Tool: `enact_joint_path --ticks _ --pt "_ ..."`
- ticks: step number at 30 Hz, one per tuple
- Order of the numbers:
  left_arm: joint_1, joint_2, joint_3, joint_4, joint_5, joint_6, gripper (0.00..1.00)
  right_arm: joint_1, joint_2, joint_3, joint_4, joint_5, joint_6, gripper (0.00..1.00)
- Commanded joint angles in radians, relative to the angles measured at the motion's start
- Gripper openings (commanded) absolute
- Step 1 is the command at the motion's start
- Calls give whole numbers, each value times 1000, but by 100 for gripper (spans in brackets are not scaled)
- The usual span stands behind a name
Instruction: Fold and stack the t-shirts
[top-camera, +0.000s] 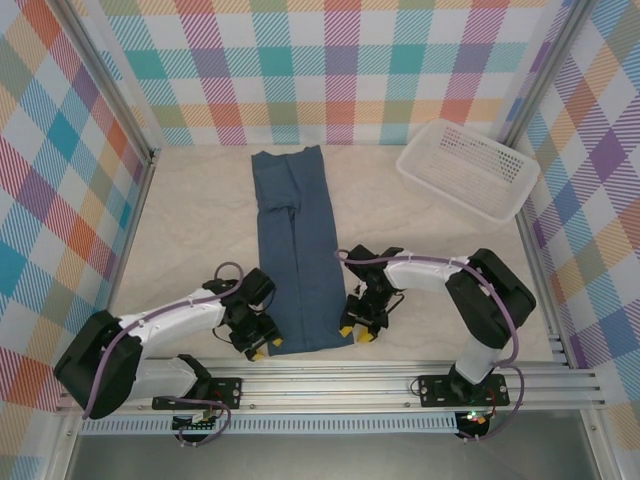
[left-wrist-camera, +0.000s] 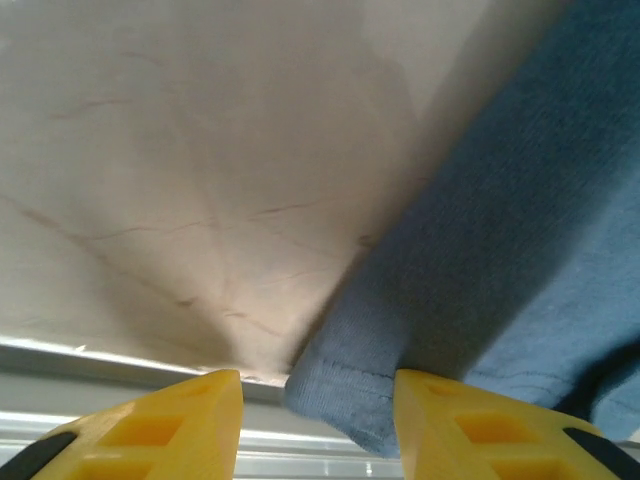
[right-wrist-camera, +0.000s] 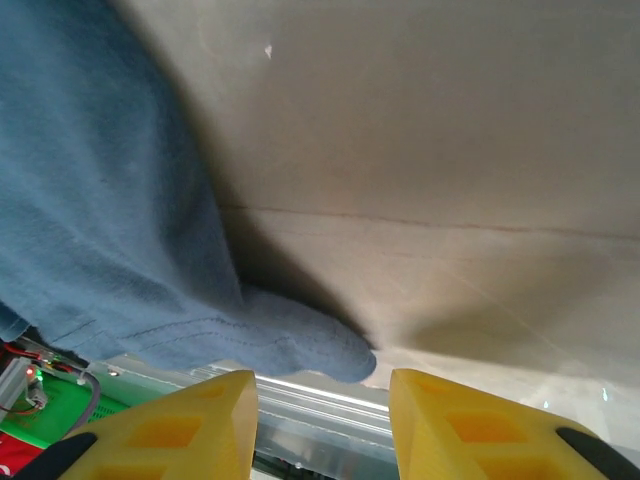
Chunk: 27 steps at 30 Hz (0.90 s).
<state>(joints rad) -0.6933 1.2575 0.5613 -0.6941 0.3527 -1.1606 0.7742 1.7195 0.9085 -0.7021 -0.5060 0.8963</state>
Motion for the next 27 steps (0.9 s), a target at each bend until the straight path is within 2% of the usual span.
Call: enact_joint_path --ticks 1,4,6,11,17,19,27 --pt "-45 40 17 67 -27 -61 42 16 41 4 12 -26 -7 40" --pt "-51 61 18 114 -50 -65 39 24 61 7 25 -20 3 38" --pt "-51 80 29 129 -63 -62 34 34 70 9 44 -18 17 35" --pt "-52 79 64 129 -120 -42 15 45 84 43 48 36 30 20" --pt "-54 42 77 108 -144 -33 3 48 62 72 67 43 31 0" --pt "-54 12 74 77 -148 -28 0 50 39 72 63 33 31 0" --pt "-94 -169 22 -87 -90 -44 0 65 -106 -18 -12 -44 22 0"
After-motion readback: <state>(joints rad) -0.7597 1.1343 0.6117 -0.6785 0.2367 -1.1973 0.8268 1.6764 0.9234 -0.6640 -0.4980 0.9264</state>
